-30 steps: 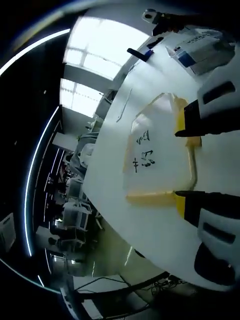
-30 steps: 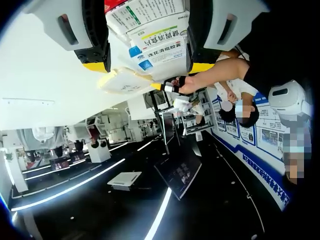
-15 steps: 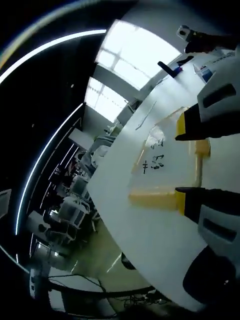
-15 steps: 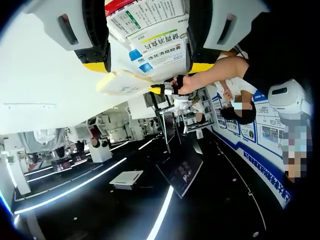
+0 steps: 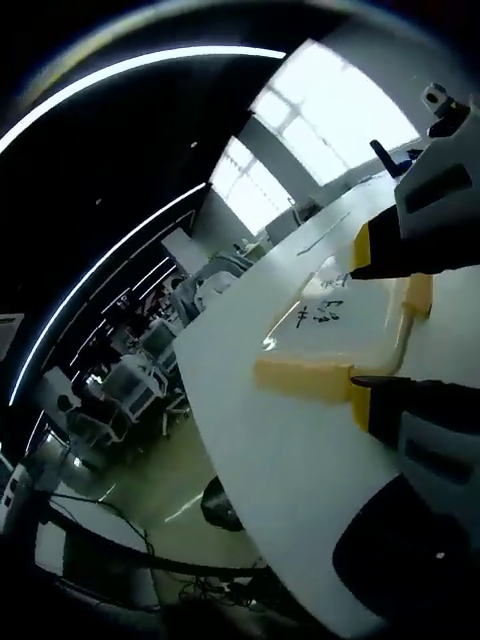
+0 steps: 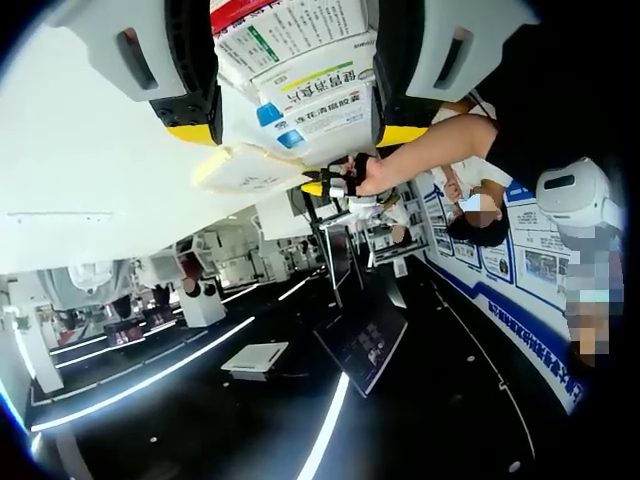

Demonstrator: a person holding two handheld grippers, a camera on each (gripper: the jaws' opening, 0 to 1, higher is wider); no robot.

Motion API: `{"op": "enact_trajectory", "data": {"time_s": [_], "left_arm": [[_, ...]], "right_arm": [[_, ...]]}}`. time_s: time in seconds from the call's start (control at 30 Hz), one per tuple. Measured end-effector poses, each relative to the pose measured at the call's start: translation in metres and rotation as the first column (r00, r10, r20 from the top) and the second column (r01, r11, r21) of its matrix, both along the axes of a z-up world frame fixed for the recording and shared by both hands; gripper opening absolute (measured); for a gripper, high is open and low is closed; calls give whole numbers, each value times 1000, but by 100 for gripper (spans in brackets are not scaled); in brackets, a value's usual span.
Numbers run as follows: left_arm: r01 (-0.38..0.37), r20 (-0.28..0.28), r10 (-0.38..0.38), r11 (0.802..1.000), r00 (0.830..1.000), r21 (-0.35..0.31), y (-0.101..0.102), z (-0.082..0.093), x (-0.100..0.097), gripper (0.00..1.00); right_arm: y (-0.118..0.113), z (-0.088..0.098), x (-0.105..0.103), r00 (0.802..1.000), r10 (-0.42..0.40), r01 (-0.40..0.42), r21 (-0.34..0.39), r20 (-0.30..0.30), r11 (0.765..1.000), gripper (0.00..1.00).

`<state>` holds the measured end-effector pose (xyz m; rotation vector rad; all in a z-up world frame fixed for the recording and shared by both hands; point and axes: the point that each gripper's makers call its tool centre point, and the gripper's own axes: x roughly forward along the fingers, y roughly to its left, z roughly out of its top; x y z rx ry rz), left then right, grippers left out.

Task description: Arrange the small medicine boxes into an aligned row inside the storage area until every box is upright, visible, and separated from the surrounding clutter.

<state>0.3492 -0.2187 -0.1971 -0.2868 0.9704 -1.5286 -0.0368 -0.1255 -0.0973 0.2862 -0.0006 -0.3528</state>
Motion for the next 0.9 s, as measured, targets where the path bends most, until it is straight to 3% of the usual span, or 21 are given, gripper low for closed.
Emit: {"op": "enact_trajectory", "data": {"time_s": [0.13, 0.5, 0.7, 0.83, 0.9], "left_arm": [[-3, 14, 3, 999, 1000, 34, -3, -3, -5, 44], [-109, -78, 111, 994, 991, 26, -12, -6, -3, 42], [-178, -38, 179, 984, 983, 26, -15, -9, 5, 31], [-156, 34, 155, 987, 987, 48, -19, -14, 3, 31], [-163, 43, 161, 986, 986, 45, -21, -14, 3, 30]], "right_arm": [[1, -1, 1, 1000, 4, -4, 4, -1, 1000, 59], [2, -1, -4, 1000, -1, 0, 8, 10, 1000, 59], [3, -1, -4, 1000, 2, -2, 7, 12, 1000, 58], [5, -4, -3, 1000, 6, -6, 11, 5, 1000, 58], [5, -5, -4, 1000, 8, -8, 13, 2, 1000, 58]]}}
